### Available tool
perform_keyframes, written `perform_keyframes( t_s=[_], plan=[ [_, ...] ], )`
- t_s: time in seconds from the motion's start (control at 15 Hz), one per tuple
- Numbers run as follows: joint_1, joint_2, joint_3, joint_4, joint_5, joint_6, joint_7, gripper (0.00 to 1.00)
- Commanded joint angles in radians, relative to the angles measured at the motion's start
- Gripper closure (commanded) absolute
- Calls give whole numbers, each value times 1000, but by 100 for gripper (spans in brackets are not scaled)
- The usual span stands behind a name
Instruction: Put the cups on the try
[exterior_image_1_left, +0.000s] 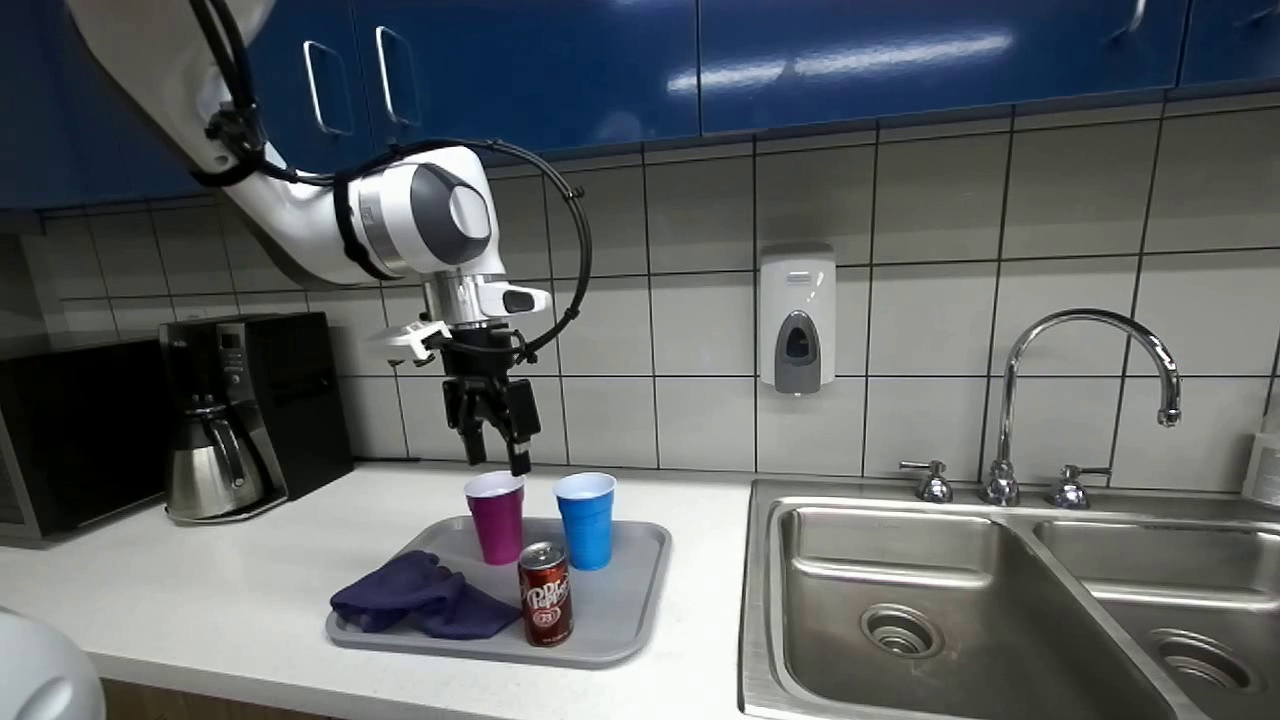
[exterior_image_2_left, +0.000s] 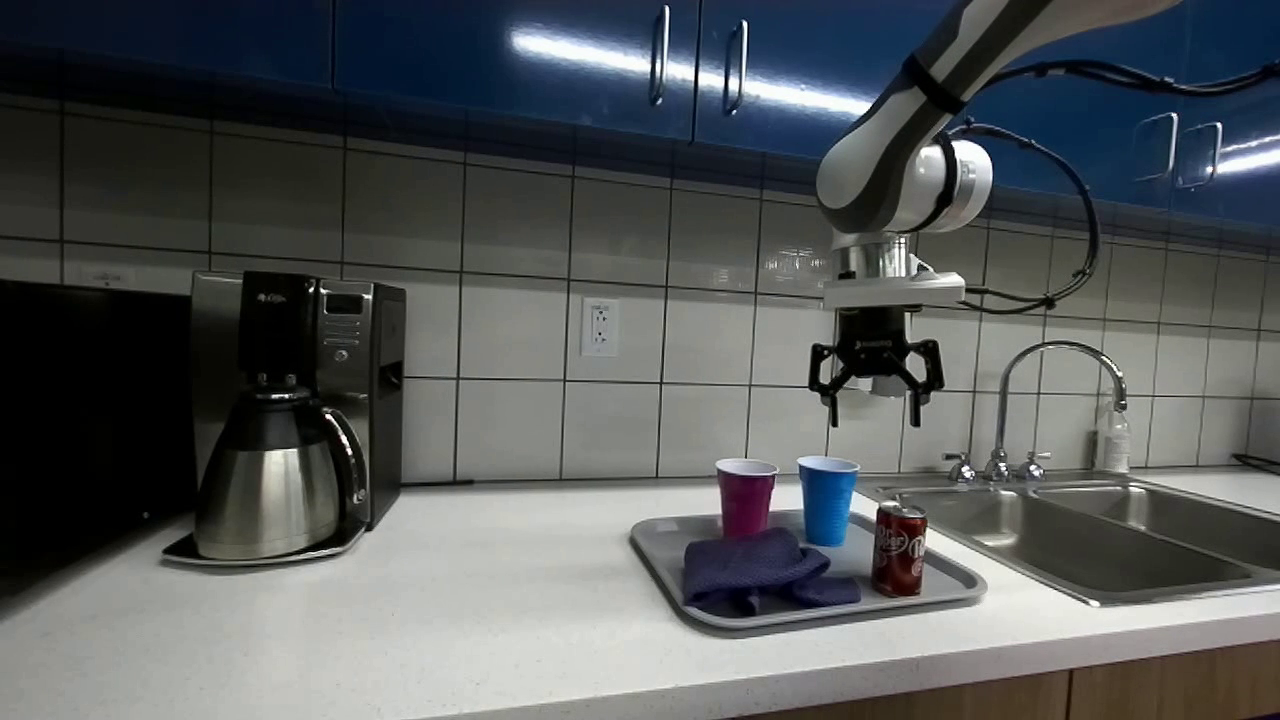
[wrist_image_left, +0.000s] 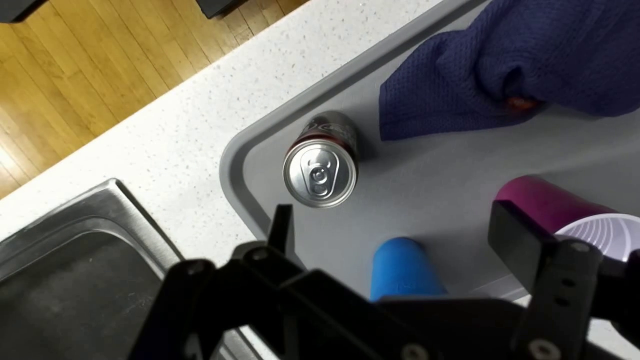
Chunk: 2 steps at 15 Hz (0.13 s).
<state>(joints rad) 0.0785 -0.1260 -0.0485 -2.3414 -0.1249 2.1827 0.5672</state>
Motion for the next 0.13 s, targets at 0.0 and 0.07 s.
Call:
perform_keyframes(
  t_s=[0.0, 0.07],
  plan=[
    [-37, 0, 36, 1, 6, -2, -5, 0],
    [-37, 0, 36, 1, 6, -2, -5, 0]
  ],
)
